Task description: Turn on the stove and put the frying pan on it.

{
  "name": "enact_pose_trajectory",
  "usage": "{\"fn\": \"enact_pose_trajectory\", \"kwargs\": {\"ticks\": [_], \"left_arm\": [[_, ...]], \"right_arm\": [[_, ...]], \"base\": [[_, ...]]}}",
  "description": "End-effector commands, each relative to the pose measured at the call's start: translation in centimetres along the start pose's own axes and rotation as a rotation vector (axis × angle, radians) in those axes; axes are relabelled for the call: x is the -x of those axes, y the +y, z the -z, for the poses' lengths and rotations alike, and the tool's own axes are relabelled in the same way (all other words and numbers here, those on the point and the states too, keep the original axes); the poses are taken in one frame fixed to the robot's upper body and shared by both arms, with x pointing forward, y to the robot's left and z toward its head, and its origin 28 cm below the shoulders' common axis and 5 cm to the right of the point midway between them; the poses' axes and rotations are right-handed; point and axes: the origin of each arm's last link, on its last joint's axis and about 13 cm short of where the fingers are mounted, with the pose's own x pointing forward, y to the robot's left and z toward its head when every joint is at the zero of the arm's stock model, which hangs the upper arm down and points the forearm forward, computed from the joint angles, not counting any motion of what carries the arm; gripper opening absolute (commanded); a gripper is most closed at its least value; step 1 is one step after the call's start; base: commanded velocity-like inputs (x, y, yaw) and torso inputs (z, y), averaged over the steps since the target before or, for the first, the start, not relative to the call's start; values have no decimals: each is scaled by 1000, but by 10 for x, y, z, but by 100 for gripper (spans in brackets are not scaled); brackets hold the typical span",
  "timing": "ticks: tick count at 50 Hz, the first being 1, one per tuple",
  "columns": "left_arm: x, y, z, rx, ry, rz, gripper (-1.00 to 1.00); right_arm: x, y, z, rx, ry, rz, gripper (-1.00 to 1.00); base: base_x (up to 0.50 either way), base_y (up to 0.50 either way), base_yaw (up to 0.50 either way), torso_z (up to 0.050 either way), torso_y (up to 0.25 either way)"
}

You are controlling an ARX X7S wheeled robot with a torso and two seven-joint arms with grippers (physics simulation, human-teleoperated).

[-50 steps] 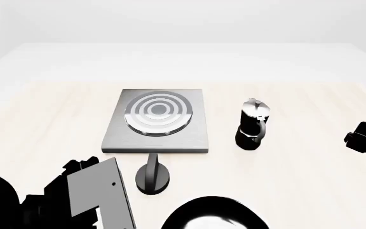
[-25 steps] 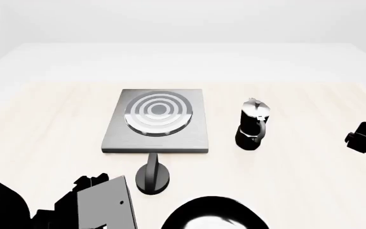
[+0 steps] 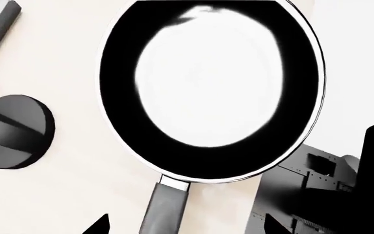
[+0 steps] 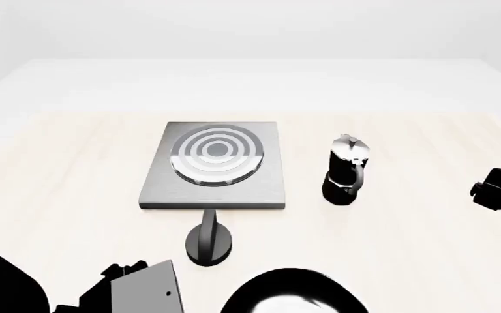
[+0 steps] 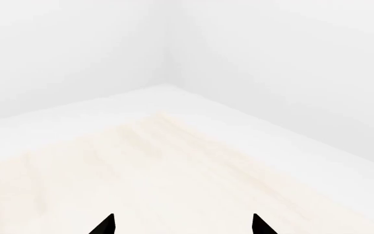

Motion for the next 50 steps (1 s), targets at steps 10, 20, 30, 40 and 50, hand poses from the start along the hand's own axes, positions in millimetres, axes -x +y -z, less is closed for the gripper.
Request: {"fn": "enact_pose_trajectory", "kwargs": {"ticks": [10, 20, 30, 40, 50], "left_arm": [[-4, -3, 11, 74, 93, 29, 100], [-3, -2, 13, 113, 123, -2, 100], [4, -2, 12, 140, 155, -39, 100], [14, -3, 4, 139, 178, -76, 100], [13, 0, 4, 143, 191, -98, 100]], "right_arm": [[0, 1, 2, 4, 4, 1, 100], [0, 1, 2, 5, 5, 0, 100], [-1, 1, 2, 8, 6, 0, 100], [-2, 1, 5, 8, 10, 0, 100], [-2, 2, 7, 8, 12, -1, 100]], "base": [[0, 0, 0, 0, 0], [0, 0, 0, 0, 0], [0, 0, 0, 0, 0], [0, 0, 0, 0, 0], [0, 0, 0, 0, 0]]}}
